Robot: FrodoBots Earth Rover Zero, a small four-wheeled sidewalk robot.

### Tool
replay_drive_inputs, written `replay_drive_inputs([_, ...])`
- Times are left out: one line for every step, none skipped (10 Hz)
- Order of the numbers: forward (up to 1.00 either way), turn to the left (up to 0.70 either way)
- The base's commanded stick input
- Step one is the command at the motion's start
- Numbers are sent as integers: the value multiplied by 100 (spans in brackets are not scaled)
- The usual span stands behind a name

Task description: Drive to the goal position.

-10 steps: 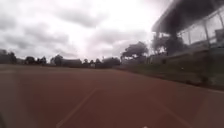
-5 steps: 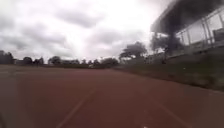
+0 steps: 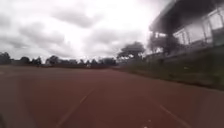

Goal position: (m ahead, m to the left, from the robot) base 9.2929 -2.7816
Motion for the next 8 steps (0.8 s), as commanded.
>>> replay_drive_inputs([70,0])
replay_drive_inputs([70,0])
replay_drive_inputs([70,0])
replay_drive_inputs([70,0])
replay_drive_inputs([70,0])
replay_drive_inputs([70,0])
replay_drive_inputs([70,0])
replay_drive_inputs([70,0])
